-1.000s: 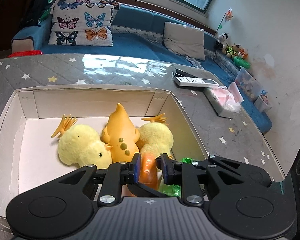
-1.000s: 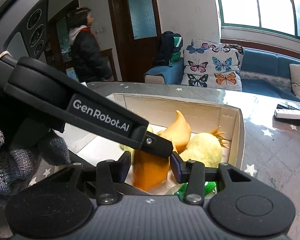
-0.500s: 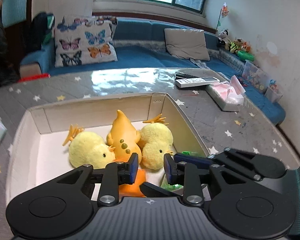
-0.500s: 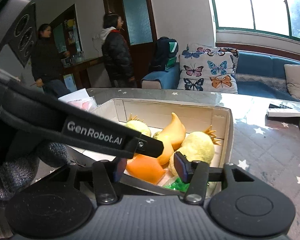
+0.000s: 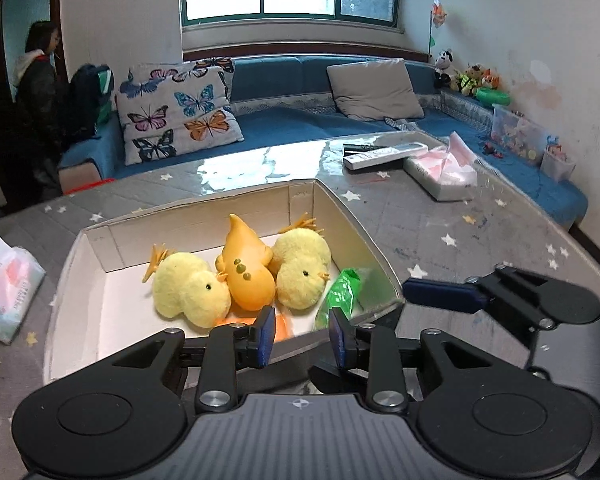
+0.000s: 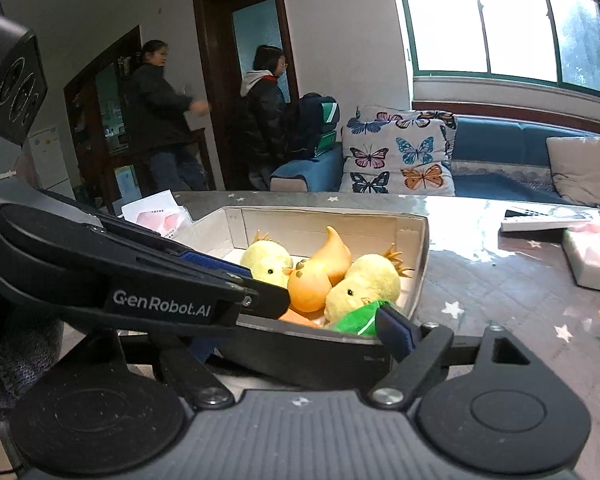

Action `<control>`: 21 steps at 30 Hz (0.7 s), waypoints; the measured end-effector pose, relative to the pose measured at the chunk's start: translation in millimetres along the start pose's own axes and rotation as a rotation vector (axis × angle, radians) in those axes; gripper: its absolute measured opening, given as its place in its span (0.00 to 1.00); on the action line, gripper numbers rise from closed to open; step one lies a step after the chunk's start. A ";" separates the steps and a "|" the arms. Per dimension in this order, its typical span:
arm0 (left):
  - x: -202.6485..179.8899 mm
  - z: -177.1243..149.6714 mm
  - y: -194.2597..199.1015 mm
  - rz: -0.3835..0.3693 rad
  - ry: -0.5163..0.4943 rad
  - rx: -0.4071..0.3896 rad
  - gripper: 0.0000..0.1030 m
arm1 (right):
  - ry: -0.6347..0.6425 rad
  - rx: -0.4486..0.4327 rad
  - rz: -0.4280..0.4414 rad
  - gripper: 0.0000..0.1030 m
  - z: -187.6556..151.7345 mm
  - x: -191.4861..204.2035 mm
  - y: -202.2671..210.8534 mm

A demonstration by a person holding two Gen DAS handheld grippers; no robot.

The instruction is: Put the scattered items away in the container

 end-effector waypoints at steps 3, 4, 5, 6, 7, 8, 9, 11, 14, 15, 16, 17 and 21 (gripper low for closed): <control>-6.8 -7.6 6.6 0.017 -0.033 0.007 0.31 | 0.007 -0.010 -0.011 0.92 -3.7 2.3 14.2; -8.0 -10.2 8.3 0.024 -0.040 0.010 0.31 | 0.009 -0.012 -0.016 0.93 -5.5 2.9 18.7; -9.6 -13.0 9.8 0.029 -0.044 0.013 0.31 | 0.007 -0.010 -0.019 0.93 -7.9 2.8 22.3; -10.9 -15.9 11.1 0.033 -0.045 0.018 0.31 | 0.003 -0.006 -0.022 0.94 -11.1 2.5 25.9; -11.9 -18.7 12.5 0.036 -0.045 0.022 0.31 | -0.001 -0.003 -0.026 0.95 -14.0 2.1 28.7; -13.3 -21.6 14.2 0.037 -0.045 0.026 0.31 | -0.004 0.000 -0.032 0.98 -16.9 1.3 31.1; -14.6 -24.8 15.8 0.035 -0.046 0.030 0.31 | -0.009 0.005 -0.038 0.99 -21.0 0.2 34.0; -15.8 -30.5 19.3 0.040 -0.050 0.035 0.31 | -0.017 0.015 -0.038 1.00 -27.0 0.3 38.2; -18.2 -38.5 23.4 0.045 -0.050 0.047 0.31 | -0.025 0.022 -0.040 1.00 -34.1 2.7 43.7; -19.2 -41.5 25.1 0.046 -0.051 0.051 0.31 | -0.030 0.023 -0.039 1.00 -36.3 3.7 45.0; -20.2 -44.4 26.8 0.047 -0.055 0.055 0.31 | -0.036 0.024 -0.037 1.00 -38.6 4.8 46.7; -21.5 -47.1 27.9 0.048 -0.059 0.059 0.31 | -0.042 0.025 -0.035 1.00 -40.8 5.8 48.3; -24.2 -57.7 31.7 0.062 -0.075 0.068 0.31 | -0.045 0.032 -0.030 1.00 -48.6 11.1 51.7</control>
Point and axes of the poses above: each gripper's, at about its wrist camera, not at the fingertips, and y roughly against the way its jaws point, x to its left, z to its top, the point moved 9 cm from there along -y, roughly the way its jaws point, and after that the axes turned 13 degrees about -x, right-handed, at the moved point
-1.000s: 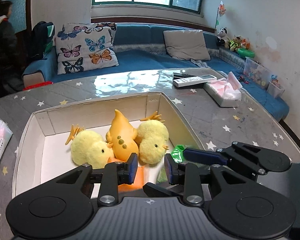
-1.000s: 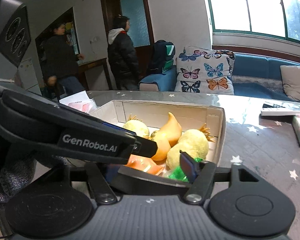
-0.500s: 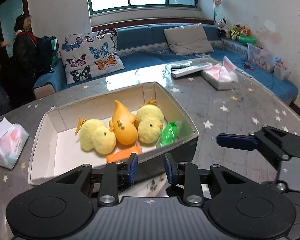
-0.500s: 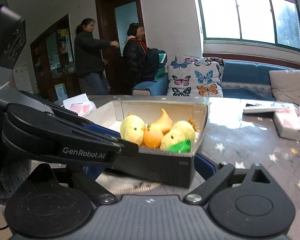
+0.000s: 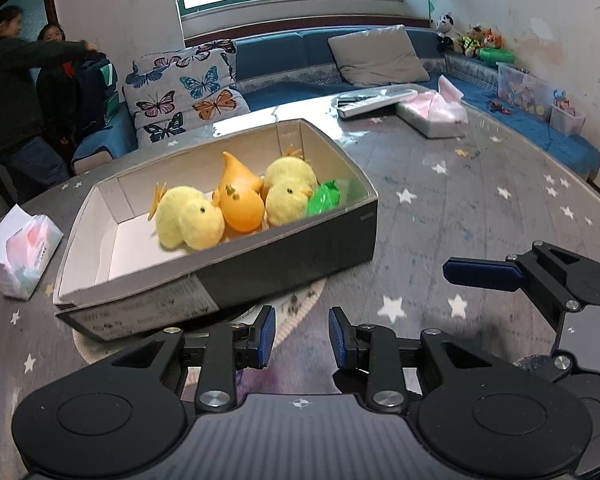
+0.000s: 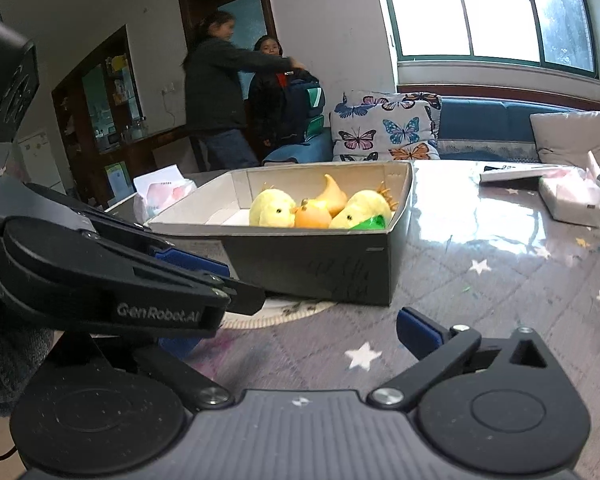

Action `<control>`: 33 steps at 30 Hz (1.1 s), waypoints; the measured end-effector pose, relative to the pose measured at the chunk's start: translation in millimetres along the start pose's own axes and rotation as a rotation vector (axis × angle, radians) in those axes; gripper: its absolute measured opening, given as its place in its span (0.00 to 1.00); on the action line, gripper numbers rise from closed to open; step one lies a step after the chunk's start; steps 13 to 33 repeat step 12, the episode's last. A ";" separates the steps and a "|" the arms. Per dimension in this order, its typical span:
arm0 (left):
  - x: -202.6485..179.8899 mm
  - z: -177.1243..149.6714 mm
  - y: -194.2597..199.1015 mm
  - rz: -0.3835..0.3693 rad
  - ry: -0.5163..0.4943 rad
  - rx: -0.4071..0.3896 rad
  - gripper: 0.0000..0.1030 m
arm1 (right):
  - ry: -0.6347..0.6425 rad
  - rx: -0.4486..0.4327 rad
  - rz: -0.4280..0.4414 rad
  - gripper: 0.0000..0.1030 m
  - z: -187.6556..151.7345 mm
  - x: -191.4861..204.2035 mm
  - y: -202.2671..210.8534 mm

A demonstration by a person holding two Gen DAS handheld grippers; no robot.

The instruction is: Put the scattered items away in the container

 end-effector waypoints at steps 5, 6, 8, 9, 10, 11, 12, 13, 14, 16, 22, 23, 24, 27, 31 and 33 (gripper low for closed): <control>-0.7 -9.4 5.9 0.013 0.002 0.001 0.31 | -0.002 0.007 -0.004 1.00 -9.0 7.0 3.3; -1.4 -10.4 7.2 0.012 0.001 -0.007 0.31 | -0.005 0.006 -0.005 1.00 -10.2 8.0 4.1; -3.2 -10.3 10.3 0.017 -0.013 -0.031 0.31 | -0.012 0.004 -0.005 1.00 -12.2 8.9 6.6; -3.8 -10.1 11.7 0.017 -0.018 -0.038 0.31 | -0.014 0.002 -0.006 1.00 -12.6 9.0 7.6; -4.3 -9.6 13.1 0.016 -0.019 -0.043 0.31 | -0.015 -0.002 -0.009 1.00 -12.6 8.8 8.9; -4.3 -9.1 14.1 0.019 -0.020 -0.048 0.31 | -0.016 -0.005 -0.010 1.00 -12.4 8.9 9.8; -4.3 -8.6 14.9 0.024 -0.024 -0.053 0.31 | -0.016 -0.006 -0.010 1.00 -12.1 8.9 10.7; -4.3 -8.6 14.9 0.024 -0.024 -0.053 0.31 | -0.016 -0.006 -0.010 1.00 -12.1 8.9 10.7; -4.3 -8.6 14.9 0.024 -0.024 -0.053 0.31 | -0.016 -0.006 -0.010 1.00 -12.1 8.9 10.7; -4.3 -8.6 14.9 0.024 -0.024 -0.053 0.31 | -0.016 -0.006 -0.010 1.00 -12.1 8.9 10.7; -4.3 -8.6 14.9 0.024 -0.024 -0.053 0.31 | -0.016 -0.006 -0.010 1.00 -12.1 8.9 10.7; -4.3 -8.6 14.9 0.024 -0.024 -0.053 0.31 | -0.016 -0.006 -0.010 1.00 -12.1 8.9 10.7; -4.3 -8.6 14.9 0.024 -0.024 -0.053 0.31 | -0.016 -0.006 -0.010 1.00 -12.1 8.9 10.7; -4.3 -8.6 14.9 0.024 -0.024 -0.053 0.31 | -0.016 -0.006 -0.010 1.00 -12.1 8.9 10.7; -4.3 -8.6 14.9 0.024 -0.024 -0.053 0.31 | -0.016 -0.006 -0.010 1.00 -12.1 8.9 10.7; -4.3 -8.6 14.9 0.024 -0.024 -0.053 0.31 | -0.016 -0.006 -0.010 1.00 -12.1 8.9 10.7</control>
Point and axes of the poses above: each gripper's, at about its wrist camera, not at the fingertips, and y roughly against the way its jaws point, x to its left, z to its top, the point moved 9 cm from there along -y, roughly the way its jaws point, and after that the axes turned 13 degrees about -x, right-handed, at the moved point
